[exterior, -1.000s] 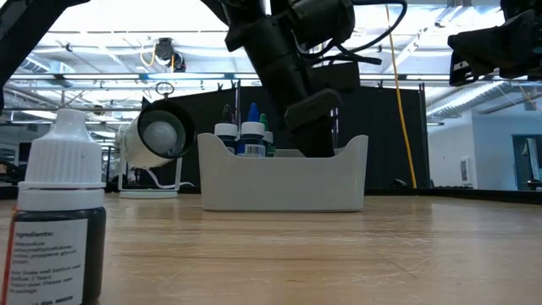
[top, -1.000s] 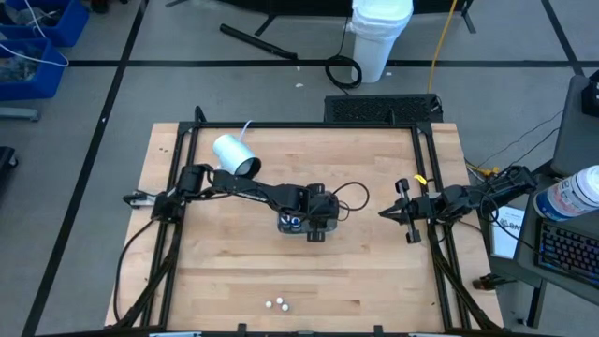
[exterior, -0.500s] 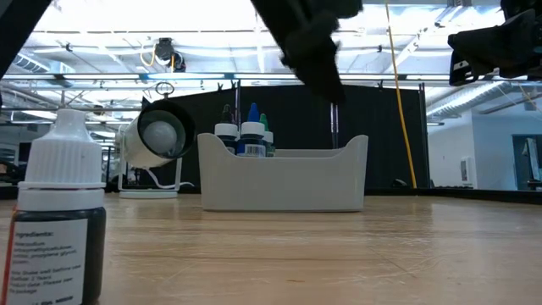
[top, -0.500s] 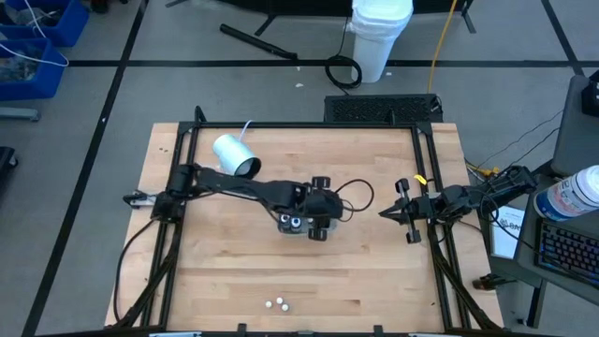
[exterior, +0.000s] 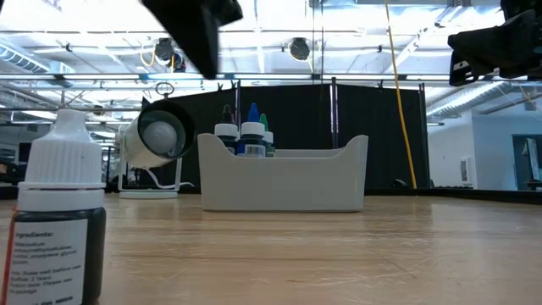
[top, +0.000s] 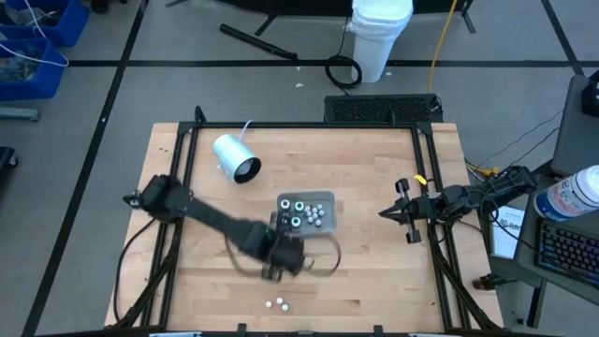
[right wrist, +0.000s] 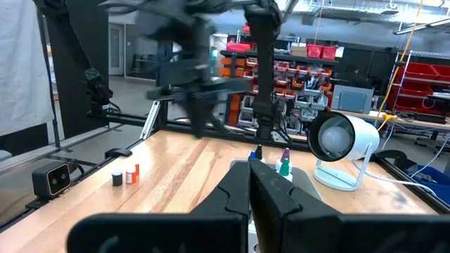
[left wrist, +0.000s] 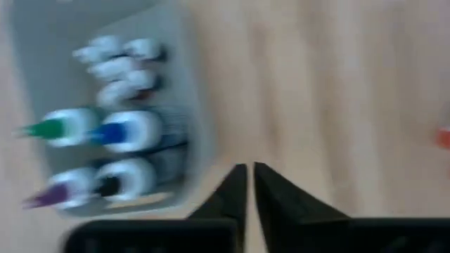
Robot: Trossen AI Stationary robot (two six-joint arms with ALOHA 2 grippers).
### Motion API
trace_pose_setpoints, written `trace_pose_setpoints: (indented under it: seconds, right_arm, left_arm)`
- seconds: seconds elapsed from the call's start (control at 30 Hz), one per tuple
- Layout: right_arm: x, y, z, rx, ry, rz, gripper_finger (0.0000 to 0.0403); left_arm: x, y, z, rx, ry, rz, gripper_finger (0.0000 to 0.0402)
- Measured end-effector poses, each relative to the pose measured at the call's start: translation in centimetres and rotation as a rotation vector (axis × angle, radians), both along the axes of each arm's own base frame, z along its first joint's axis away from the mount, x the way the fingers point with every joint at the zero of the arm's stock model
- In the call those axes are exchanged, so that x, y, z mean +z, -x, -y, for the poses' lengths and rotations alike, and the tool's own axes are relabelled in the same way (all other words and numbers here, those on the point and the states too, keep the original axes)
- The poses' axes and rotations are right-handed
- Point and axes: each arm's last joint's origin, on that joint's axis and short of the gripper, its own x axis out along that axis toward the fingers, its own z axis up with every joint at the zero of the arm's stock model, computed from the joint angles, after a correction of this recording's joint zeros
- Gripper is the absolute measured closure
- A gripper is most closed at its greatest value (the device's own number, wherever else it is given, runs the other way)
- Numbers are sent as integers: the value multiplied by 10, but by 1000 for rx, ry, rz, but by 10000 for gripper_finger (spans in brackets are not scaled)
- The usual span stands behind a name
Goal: Pick & Place food coloring
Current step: Put the small orange food coloring bottle into the gray bin
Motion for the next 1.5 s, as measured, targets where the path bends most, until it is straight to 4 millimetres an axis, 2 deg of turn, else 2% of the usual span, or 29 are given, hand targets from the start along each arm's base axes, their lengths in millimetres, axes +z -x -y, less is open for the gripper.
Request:
trace_pose_setpoints:
  seconds: [0.07,0.17,0.27,0.4,0.5,0.63,0.77,0.97,1.13,1.33,1.5]
  right_arm:
    - [0,0,0,0,-3,2,403]
    - [0,0,0,0,-3,1,403]
    - [0,0,0,0,-3,1,403]
    - [1,0,0,0,-7,10,403]
    - [2,0,0,1,-10,20,403]
    - [2,0,0,0,-11,22,403]
    - [2,0,0,0,-9,17,403]
    - [1,-1,0,-1,-3,12,403]
    - [1,-1,0,-2,0,11,403]
    - [1,-1,0,-1,-7,10,403]
    - [1,-1,0,2,-25,7,403]
  left_arm:
    - [-8,7,21,-37,1,30,392]
    - [-18,18,46,-99,-57,119,391]
    - [-19,39,56,-126,-88,208,397]
    - [-19,74,39,-35,-24,323,392]
    - [-27,97,23,8,72,479,394]
    - [-49,122,9,-25,312,722,396]
    - [-76,137,0,-39,408,861,397]
    - [-86,140,12,-13,421,855,398]
    - [-85,141,40,-34,438,849,396]
    - [-85,142,72,157,455,852,398]
    - [-97,140,114,73,380,774,373]
